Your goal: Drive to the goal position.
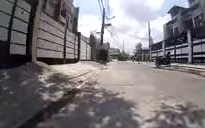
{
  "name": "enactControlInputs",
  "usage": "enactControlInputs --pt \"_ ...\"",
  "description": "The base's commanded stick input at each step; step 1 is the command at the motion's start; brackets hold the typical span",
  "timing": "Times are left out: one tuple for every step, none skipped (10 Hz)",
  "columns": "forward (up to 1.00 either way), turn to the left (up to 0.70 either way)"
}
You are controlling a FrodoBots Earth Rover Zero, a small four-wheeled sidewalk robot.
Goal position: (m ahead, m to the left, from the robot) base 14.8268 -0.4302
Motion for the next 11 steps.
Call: enactControlInputs --pt "1.0 -0.11" --pt "1.0 -0.21" --pt "1.0 -0.37" --pt "1.0 -0.38" --pt "1.0 -0.36" --pt "1.0 -0.28" --pt "1.0 -0.14" --pt "1.0 0.0" --pt "1.0 0.0" --pt "1.0 0.0" --pt "1.0 0.0"
